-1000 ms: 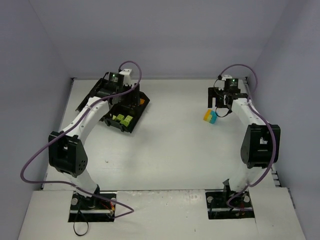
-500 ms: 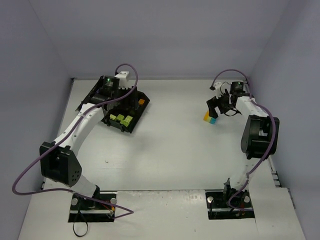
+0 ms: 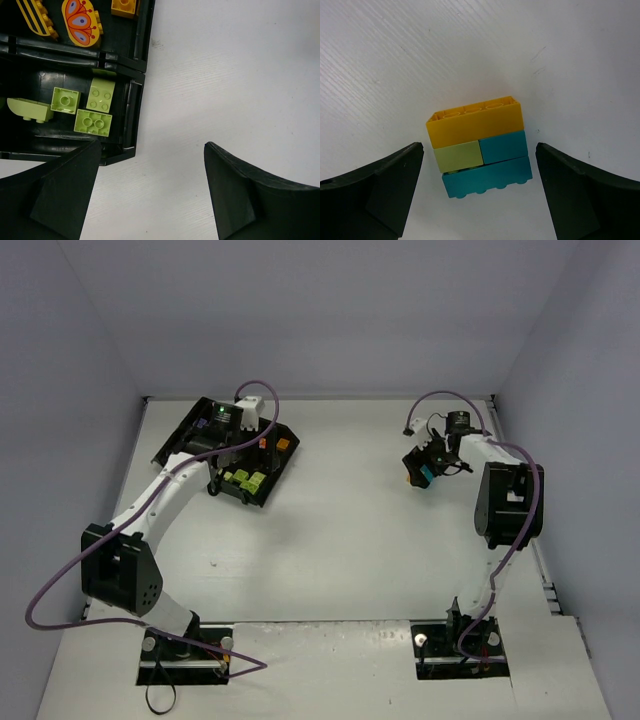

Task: Sort the legos into containers by color

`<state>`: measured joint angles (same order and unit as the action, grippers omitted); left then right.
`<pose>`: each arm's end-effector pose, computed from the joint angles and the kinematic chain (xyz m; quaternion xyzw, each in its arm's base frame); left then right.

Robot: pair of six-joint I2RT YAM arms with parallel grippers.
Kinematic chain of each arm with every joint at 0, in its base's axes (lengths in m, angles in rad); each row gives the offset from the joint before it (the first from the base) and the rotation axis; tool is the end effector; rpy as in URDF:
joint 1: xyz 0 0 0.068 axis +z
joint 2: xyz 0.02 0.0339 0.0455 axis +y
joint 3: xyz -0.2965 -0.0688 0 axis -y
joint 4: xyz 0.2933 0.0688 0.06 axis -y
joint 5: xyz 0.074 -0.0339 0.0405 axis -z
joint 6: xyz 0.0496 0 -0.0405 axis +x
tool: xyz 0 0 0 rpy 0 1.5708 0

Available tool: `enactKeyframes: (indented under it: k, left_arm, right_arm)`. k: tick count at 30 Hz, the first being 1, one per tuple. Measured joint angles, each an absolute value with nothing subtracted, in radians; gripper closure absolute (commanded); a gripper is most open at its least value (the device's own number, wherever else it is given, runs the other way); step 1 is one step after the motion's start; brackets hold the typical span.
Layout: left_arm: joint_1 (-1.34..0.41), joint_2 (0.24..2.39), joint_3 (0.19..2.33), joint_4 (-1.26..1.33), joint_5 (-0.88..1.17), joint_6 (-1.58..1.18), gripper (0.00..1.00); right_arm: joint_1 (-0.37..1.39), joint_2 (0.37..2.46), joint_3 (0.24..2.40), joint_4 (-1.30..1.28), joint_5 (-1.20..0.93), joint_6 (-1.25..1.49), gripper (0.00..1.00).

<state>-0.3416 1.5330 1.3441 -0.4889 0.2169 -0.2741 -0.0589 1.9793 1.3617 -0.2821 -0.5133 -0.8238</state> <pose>0.3766 -0.1452 0.3369 0.0770 0.8946 -0.2231 0.3795 0.4851 -0.0042 0.1729 -0.4184 0.8161 0.0807 0.3904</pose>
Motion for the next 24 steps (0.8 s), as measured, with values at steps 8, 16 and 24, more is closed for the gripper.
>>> enactKeyframes:
  k: [8, 16, 24]
  left_arm:
    - [-0.346, 1.527, 1.33, -0.488, 0.217, -0.274, 0.23]
    - [-0.347, 1.516, 1.307, -0.488, 0.217, -0.275, 0.23]
    - [-0.348, 1.509, 1.307, -0.454, 0.276, -0.326, 0.09]
  right_arm:
    - [-0.057, 2.017, 1.369, -0.282, -0.513, -0.841, 0.15]
    - [-0.05, 2.024, 1.365, -0.279, -0.518, -0.834, 0.42]
    - [0.019, 1.961, 1.314, -0.274, -0.548, -0.77, 1.0]
